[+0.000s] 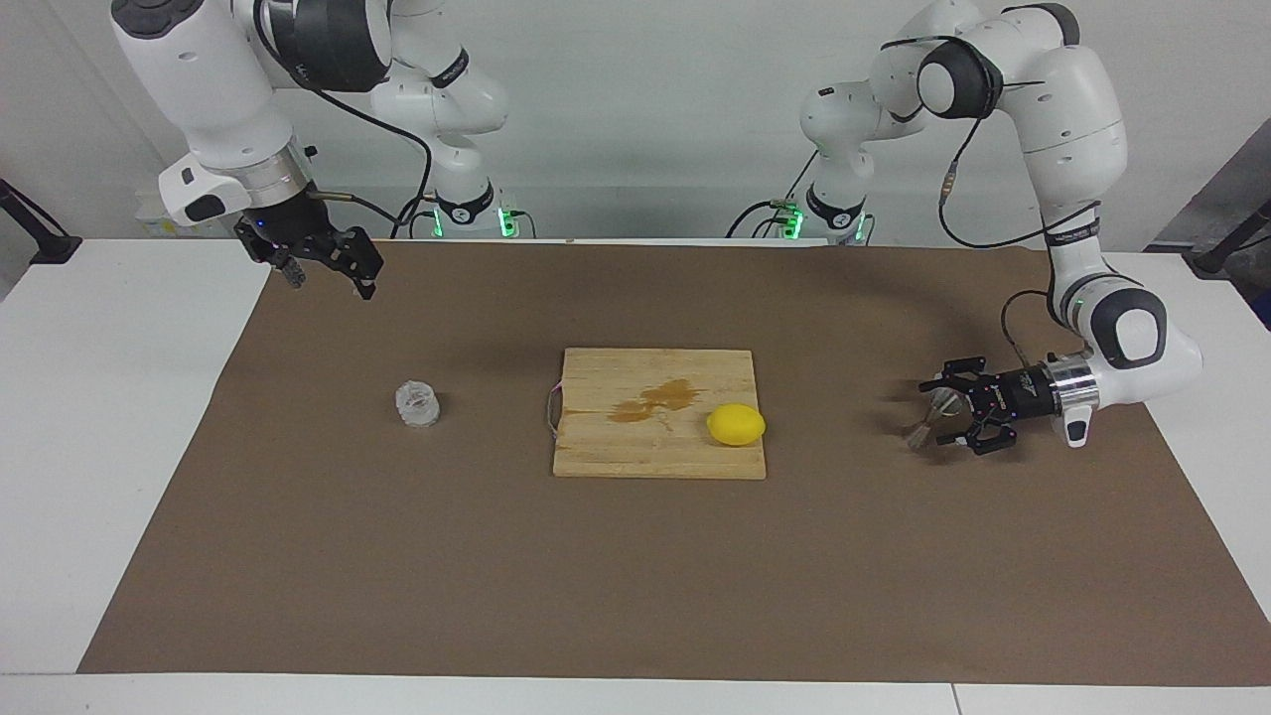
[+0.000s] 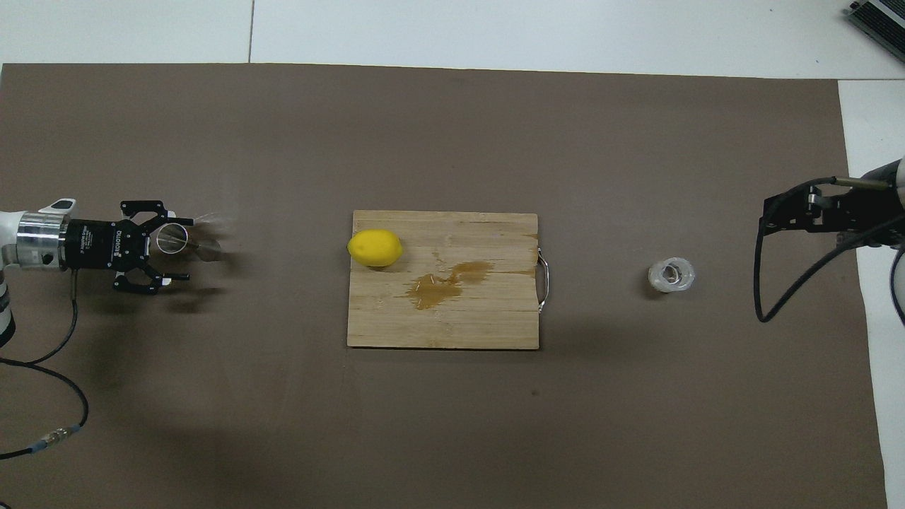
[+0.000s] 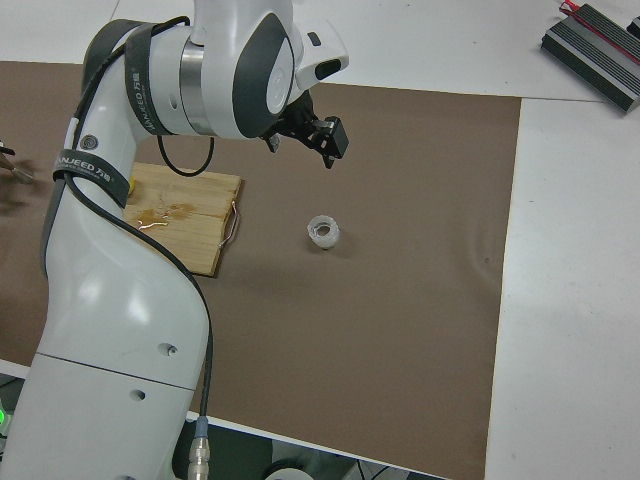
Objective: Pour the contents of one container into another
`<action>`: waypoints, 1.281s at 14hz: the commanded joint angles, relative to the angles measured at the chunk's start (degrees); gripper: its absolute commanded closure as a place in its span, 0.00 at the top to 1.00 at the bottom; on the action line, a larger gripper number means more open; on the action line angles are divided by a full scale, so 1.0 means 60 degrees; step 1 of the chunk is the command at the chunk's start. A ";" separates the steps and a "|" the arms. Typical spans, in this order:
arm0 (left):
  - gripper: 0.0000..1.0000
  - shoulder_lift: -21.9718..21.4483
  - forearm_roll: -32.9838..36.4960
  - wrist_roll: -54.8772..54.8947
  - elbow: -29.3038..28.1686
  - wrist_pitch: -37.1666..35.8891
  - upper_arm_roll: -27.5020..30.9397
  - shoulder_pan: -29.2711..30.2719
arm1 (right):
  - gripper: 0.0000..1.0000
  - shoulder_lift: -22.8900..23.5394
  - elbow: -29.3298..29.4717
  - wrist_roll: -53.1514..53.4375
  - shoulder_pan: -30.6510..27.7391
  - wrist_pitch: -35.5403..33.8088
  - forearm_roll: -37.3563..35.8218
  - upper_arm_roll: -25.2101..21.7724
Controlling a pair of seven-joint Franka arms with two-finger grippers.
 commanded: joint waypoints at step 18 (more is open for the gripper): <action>0.24 0.0039 -0.0339 0.0112 -0.0017 -0.0274 -0.0003 0.0264 | 1.00 -0.0077 -0.0040 -0.0158 -0.0105 -0.0007 0.0125 0.0044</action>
